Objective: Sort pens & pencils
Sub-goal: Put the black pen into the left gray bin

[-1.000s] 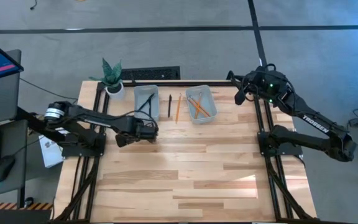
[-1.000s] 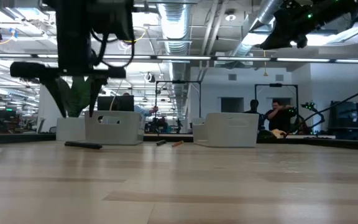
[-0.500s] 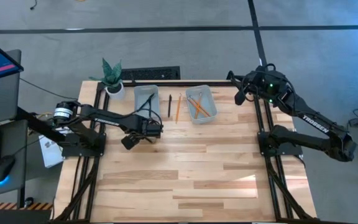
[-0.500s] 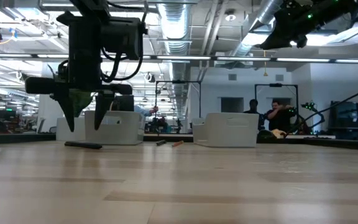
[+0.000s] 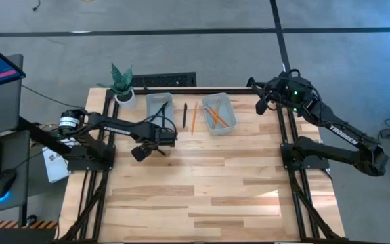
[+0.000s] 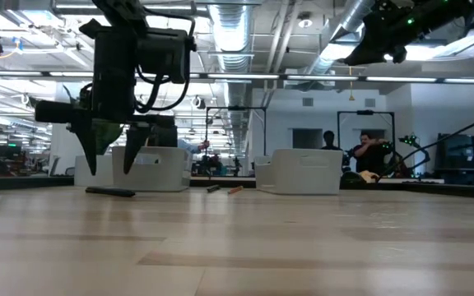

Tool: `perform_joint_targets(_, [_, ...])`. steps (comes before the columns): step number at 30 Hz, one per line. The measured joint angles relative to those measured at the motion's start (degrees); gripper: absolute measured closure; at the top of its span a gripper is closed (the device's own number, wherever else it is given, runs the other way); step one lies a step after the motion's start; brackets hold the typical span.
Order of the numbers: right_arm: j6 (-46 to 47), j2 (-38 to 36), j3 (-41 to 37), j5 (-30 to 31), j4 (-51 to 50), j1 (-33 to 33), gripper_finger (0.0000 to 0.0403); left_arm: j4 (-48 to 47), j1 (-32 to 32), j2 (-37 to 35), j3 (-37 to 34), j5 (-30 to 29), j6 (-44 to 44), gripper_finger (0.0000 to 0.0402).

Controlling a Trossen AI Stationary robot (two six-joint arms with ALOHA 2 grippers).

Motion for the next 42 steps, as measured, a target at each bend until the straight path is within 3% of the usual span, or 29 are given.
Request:
perform_joint_targets(6, [0.0, 0.0, 0.0, 0.0, 1.8, 0.0, 0.0281, 6.9, 0.1, 0.0, 0.0, -3.0, -0.2, 0.0193])
perform_joint_targets(16, [0.1, 0.0, 0.0, 0.0, 4.0, 0.0, 0.0281, 5.3, 0.0, 0.0, 0.0, -3.9, -2.2, 0.0193])
perform_joint_targets(27, [1.1, 0.0, 0.0, 0.0, 4.0, 0.0, 0.0281, 3.3, -1.2, 0.0, 0.0, 1.8, -3.5, 0.0193])
perform_joint_targets(32, [1.1, 0.0, 0.0, 0.3, 4.1, 0.0, 0.0281, -0.8, -1.2, 0.1, 0.0, 1.5, -5.4, 0.0193])
perform_joint_targets(39, [1.1, 0.0, 0.0, 0.5, 5.9, 0.0, 0.0281, 3.2, -0.1, 5.5, 0.0, 8.7, -5.7, 0.0193])
perform_joint_targets(42, [0.8, 0.0, 0.0, 0.5, 6.4, 0.0, 0.0281, 3.8, 0.7, 5.6, 0.0, 8.7, -4.7, 0.0193])
